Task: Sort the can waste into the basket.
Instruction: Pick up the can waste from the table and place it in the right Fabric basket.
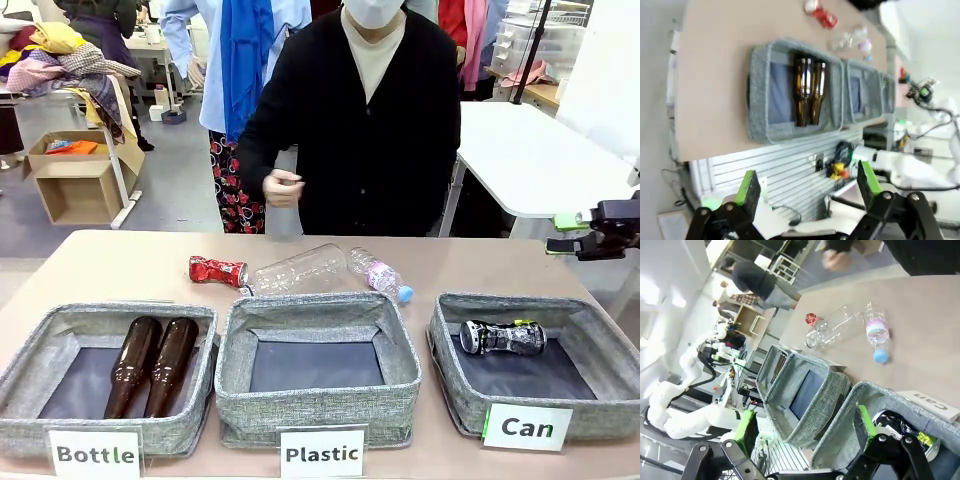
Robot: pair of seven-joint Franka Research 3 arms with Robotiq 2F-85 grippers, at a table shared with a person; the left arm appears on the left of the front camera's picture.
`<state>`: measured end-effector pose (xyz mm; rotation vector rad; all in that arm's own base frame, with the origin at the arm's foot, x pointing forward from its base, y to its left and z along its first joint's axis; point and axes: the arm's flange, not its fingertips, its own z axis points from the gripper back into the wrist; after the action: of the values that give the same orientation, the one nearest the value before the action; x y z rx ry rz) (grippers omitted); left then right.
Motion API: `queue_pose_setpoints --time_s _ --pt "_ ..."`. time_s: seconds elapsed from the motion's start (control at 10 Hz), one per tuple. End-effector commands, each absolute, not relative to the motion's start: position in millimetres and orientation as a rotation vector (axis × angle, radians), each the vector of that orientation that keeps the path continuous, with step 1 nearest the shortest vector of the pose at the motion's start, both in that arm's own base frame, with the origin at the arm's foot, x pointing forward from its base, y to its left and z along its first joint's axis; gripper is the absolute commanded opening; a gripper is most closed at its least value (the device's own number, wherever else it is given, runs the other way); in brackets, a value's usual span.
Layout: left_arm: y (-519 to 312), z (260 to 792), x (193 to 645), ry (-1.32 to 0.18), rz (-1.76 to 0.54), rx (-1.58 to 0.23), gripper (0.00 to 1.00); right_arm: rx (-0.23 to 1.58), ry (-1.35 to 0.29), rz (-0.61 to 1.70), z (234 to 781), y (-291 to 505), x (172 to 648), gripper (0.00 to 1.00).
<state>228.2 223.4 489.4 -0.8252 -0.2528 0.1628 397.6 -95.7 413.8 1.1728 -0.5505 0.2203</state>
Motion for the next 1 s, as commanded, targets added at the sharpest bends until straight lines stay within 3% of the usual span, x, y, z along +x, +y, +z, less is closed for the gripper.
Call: queue_pose_setpoints --time_s 0.0,0.5,0.6,0.9 --pt "161.2 461.9 222.4 -0.198 0.055 -0.737 1.00 1.152 -0.564 0.230 412.1 -94.5 393.0 1.00" --pt "89.2 413.3 215.8 -0.225 0.030 -0.650 1.00 1.152 -0.564 0.230 412.1 -94.5 393.0 1.00" --pt "129.8 465.5 246.1 -0.197 -0.024 -0.675 1.00 1.152 -0.564 0.230 412.1 -94.5 393.0 1.00" --pt "129.8 465.5 246.1 -0.197 -0.024 -0.675 1.00 1.152 -0.564 0.230 412.1 -94.5 393.0 1.00"
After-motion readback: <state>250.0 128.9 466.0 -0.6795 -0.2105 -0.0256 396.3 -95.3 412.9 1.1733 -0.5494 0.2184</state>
